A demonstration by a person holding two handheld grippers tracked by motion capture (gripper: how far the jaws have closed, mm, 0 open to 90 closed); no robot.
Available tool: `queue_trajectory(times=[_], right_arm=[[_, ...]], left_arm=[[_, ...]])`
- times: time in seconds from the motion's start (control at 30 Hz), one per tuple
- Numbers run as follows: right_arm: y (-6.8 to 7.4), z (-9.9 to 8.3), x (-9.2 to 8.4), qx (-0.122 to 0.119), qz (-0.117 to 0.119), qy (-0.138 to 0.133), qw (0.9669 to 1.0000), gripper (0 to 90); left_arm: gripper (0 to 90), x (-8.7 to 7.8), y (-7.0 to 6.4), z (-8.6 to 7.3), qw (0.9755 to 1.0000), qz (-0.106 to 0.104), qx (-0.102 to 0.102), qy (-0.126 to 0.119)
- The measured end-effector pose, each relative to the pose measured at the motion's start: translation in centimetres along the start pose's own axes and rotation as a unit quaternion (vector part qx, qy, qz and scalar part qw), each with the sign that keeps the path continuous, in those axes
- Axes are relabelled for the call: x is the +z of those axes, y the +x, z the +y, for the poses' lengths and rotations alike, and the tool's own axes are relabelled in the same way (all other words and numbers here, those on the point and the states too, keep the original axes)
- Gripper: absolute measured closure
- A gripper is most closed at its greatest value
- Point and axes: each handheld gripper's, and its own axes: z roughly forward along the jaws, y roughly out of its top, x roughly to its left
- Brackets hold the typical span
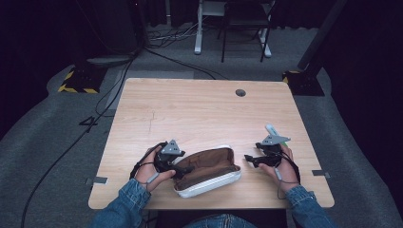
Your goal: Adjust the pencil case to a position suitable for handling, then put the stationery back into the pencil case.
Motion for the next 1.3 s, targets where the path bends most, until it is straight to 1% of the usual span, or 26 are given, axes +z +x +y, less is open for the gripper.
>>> queue_trajectory(times=[0.1,0.17,0.27,0.4,0.43,0.5,0.53,0.6,0.63,0.67,0.7,0.77,0.8,0.83,0.87,0.9,0.93,1.0,1.03,1.07,1.13,1.17,1.23,1.27,1.3], right_arm=[[-0.1,0.2,-0.1,0.009,-0.003,0.005,0.9999,27.0],[-0.1,0.2,-0.2,0.013,0.001,0.003,0.9999,29.3],[-0.3,0.4,-0.6,0.016,-0.001,-0.005,0.9999,29.3],[-0.5,0.8,-1.3,0.019,-0.006,-0.016,0.9997,29.3],[-0.5,0.8,-1.4,0.021,-0.007,-0.018,0.9996,29.2],[-0.6,1.0,-1.8,0.026,-0.007,-0.024,0.9994,29.2],[-0.7,1.1,-2.0,0.025,-0.009,-0.025,0.9993,29.3],[-0.9,1.2,-2.3,0.028,-0.012,-0.029,0.9991,29.2],[-1.0,1.2,-2.5,0.03,-0.013,-0.031,0.999,29.3],[-1.1,1.2,-2.6,0.031,-0.016,-0.032,0.9989,29.2],[-1.1,1.2,-2.6,0.031,-0.016,-0.032,0.9989,29.2],[-1.4,1.2,-2.9,0.033,-0.019,-0.035,0.9987,29.2],[-1.5,1.2,-3.0,0.034,-0.019,-0.036,0.9986,29.3],[-1.8,1.4,-3.3,0.036,-0.023,-0.039,0.9983,29.1],[-1.8,1.4,-3.3,0.036,-0.023,-0.039,0.9983,29.1],[-2.0,1.5,-3.4,0.038,-0.025,-0.04,0.9981,29.1],[-2.1,1.5,-3.5,0.04,-0.027,-0.04,0.998,29.1],[-2.3,1.6,-3.8,0.048,-0.031,-0.038,0.9976,29.9],[-2.4,1.6,-4.0,0.053,-0.032,-0.036,0.9974,31.0],[-2.6,1.6,-4.1,0.054,-0.035,-0.036,0.9973,31.8],[-2.9,1.6,-4.4,0.065,-0.042,-0.034,0.9964,32.2],[-3.1,1.6,-4.6,0.07,-0.046,-0.032,0.9959,32.6],[-3.5,1.5,-4.9,0.077,-0.057,-0.031,0.995,32.9],[-3.8,1.5,-5.1,0.08,-0.061,-0.029,0.9944,33.3],[-4.0,1.4,-5.3,0.084,-0.065,-0.029,0.9939,33.7]], left_arm=[[26.6,-0.5,-0.1,-0.1,0.9999,0.01,0.001,-0.006],[25.4,-0.9,-0.2,-0.2,0.9998,0.016,0.002,-0.01],[24.3,-1.8,-0.3,-0.6,0.9995,0.027,0.003,-0.018],[23.0,-2.8,-0.3,-1.2,0.9989,0.039,0.0,-0.025],[22.9,-3.1,-0.3,-1.4,0.9987,0.043,-0.004,-0.028],[22.8,-3.7,-0.1,-2.0,0.9987,0.04,-0.007,-0.031],[22.6,-3.9,0.0,-2.2,0.9986,0.039,-0.012,-0.035],[22.0,-4.7,0.1,-2.8,0.9981,0.044,-0.014,-0.04],[21.8,-5.0,0.2,-3.0,0.9979,0.049,-0.011,-0.042],[21.6,-5.5,0.1,-3.2,0.9972,0.054,-0.014,-0.049],[21.4,-5.5,0.1,-3.2,0.9972,0.054,-0.014,-0.049],[21.4,-6.2,0.0,-3.5,0.9963,0.061,-0.011,-0.06],[21.3,-6.6,0.0,-3.7,0.9957,0.064,-0.012,-0.066],[21.2,-7.2,0.0,-4.0,0.9947,0.071,-0.015,-0.073],[21.3,-7.2,0.0,-4.0,0.9947,0.071,-0.015,-0.073],[21.3,-7.5,0.1,-4.3,0.9941,0.076,-0.017,-0.075],[21.2,-7.8,0.2,-4.6,0.9933,0.082,-0.024,-0.077],[21.3,-8.3,0.4,-5.2,0.9919,0.095,-0.031,-0.078],[21.3,-8.5,0.5,-5.4,0.9914,0.101,-0.033,-0.076],[21.3,-8.6,0.6,-5.6,0.9906,0.107,-0.04,-0.076],[21.1,-8.9,0.7,-6.1,0.9889,0.123,-0.044,-0.071],[21.0,-9.0,0.8,-6.2,0.9878,0.136,-0.043,-0.062],[20.2,-8.9,0.9,-6.6,0.9854,0.156,-0.051,-0.047],[19.5,-9.0,1.1,-6.8,0.9843,0.163,-0.054,-0.042],[19.5,-9.0,1.2,-7.0,0.9833,0.167,-0.061,-0.038]])
